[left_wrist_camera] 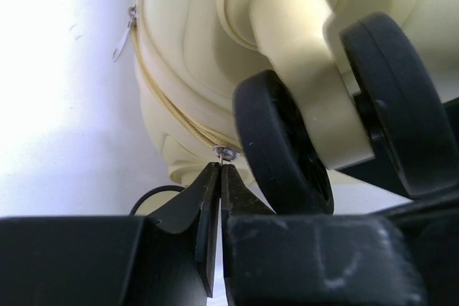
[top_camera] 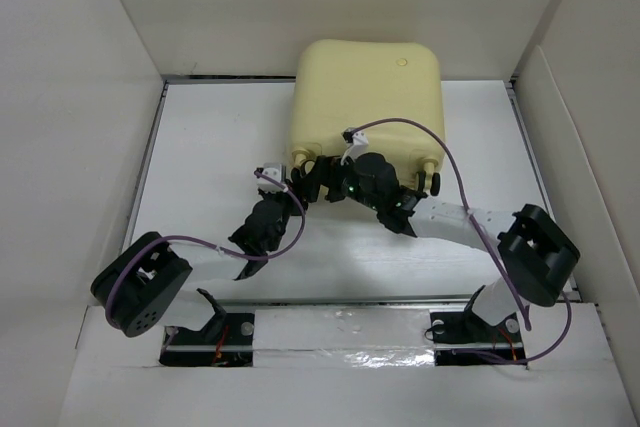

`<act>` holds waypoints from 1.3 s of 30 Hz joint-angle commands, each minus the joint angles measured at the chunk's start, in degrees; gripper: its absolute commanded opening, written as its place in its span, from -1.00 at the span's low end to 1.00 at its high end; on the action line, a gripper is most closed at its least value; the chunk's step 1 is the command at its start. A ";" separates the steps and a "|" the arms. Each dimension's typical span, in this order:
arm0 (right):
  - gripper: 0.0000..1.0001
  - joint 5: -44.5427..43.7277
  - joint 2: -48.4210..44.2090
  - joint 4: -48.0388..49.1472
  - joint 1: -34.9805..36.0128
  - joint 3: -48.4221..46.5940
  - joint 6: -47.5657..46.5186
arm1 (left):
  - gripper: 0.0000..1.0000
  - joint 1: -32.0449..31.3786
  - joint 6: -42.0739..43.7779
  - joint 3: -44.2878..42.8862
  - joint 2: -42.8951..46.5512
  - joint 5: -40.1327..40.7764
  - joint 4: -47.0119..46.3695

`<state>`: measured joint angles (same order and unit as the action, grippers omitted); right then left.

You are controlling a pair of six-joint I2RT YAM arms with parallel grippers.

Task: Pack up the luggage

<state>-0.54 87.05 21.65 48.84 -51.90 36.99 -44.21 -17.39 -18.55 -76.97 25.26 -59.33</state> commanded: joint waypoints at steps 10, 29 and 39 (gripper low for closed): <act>0.96 -0.87 8.40 13.48 -2.87 -7.87 10.55 | -1.00 -0.44 0.60 -1.40 0.15 -0.56 -2.98; 0.62 -1.83 11.13 5.60 -2.87 -8.75 9.07 | -1.00 1.14 0.78 -1.41 1.82 -1.61 -2.10; -0.87 -8.42 11.05 -3.89 -2.35 -10.85 1.34 | -1.00 1.14 0.86 -1.32 2.00 -1.17 -1.67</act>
<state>-1.96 96.60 26.06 47.16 -61.93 44.07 -42.39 -16.60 -18.79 -77.06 26.24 -59.51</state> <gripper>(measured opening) 0.589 0.006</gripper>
